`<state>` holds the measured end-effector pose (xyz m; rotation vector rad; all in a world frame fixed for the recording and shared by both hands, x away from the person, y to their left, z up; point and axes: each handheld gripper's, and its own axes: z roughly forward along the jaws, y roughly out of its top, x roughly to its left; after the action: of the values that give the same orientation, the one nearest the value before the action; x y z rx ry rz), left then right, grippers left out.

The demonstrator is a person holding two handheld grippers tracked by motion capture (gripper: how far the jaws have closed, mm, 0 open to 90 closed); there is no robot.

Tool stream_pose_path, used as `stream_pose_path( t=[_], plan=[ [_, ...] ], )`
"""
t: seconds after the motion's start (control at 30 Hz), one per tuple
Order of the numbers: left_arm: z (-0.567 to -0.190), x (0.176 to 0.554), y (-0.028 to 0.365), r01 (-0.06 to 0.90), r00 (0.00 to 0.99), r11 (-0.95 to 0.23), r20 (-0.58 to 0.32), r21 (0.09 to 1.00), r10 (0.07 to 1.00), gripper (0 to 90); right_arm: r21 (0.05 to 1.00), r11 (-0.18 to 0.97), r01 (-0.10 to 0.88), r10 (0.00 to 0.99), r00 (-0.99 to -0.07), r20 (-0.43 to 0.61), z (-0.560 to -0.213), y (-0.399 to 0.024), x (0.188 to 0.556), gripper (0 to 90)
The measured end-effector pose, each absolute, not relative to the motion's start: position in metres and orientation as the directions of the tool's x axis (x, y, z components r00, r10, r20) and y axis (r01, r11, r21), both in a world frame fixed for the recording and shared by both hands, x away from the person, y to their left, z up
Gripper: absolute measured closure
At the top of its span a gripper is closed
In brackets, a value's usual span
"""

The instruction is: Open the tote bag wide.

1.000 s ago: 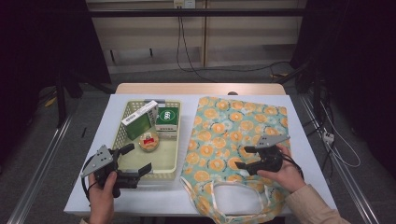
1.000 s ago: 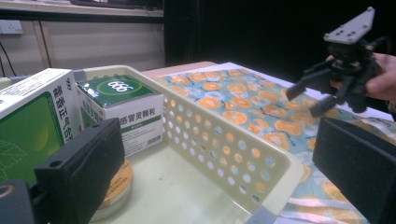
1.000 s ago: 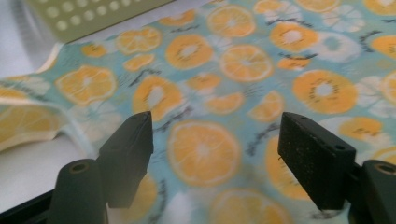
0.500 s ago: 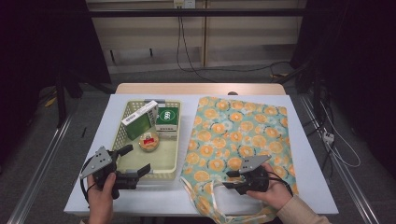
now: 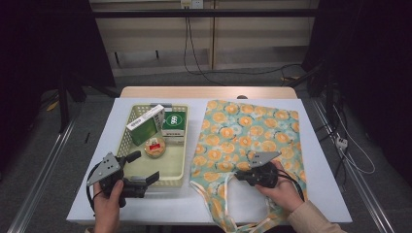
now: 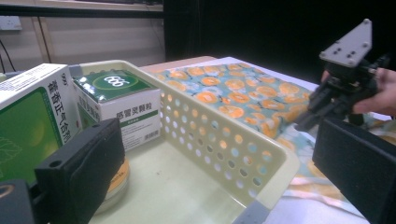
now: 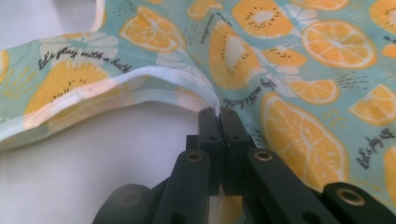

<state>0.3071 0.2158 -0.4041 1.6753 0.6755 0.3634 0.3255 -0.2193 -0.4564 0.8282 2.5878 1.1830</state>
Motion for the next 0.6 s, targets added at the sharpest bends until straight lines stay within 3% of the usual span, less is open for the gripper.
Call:
stream_pose_path(
  t=[0.2, 0.4, 0.5, 0.6],
  plan=[
    [-0.403, 0.307, 0.214, 0.229, 0.783, -0.107, -0.118, 0.967, 0.611, 2.0, 0.748, 0.495, 0.442, 0.607, -0.792, 0.066, -0.460, -0.220, 0.352, 90.0],
    [-0.403, 0.305, 0.213, 0.233, 0.783, -0.110, -0.120, 0.966, 0.610, 2.0, 0.780, 0.412, 0.471, 0.720, -0.693, 0.038, -0.460, -0.231, 0.395, 90.0],
    [-0.403, 0.304, 0.214, 0.233, 0.781, -0.108, -0.119, 0.966, 0.612, 2.0, 0.783, 0.369, 0.500, 0.721, -0.686, 0.099, -0.461, -0.233, 0.399, 90.0],
    [-0.403, 0.303, 0.215, 0.232, 0.781, -0.107, -0.120, 0.967, 0.613, 2.0, 0.760, 0.426, 0.491, 0.679, -0.729, 0.090, -0.462, -0.224, 0.393, 89.9]
  ],
)
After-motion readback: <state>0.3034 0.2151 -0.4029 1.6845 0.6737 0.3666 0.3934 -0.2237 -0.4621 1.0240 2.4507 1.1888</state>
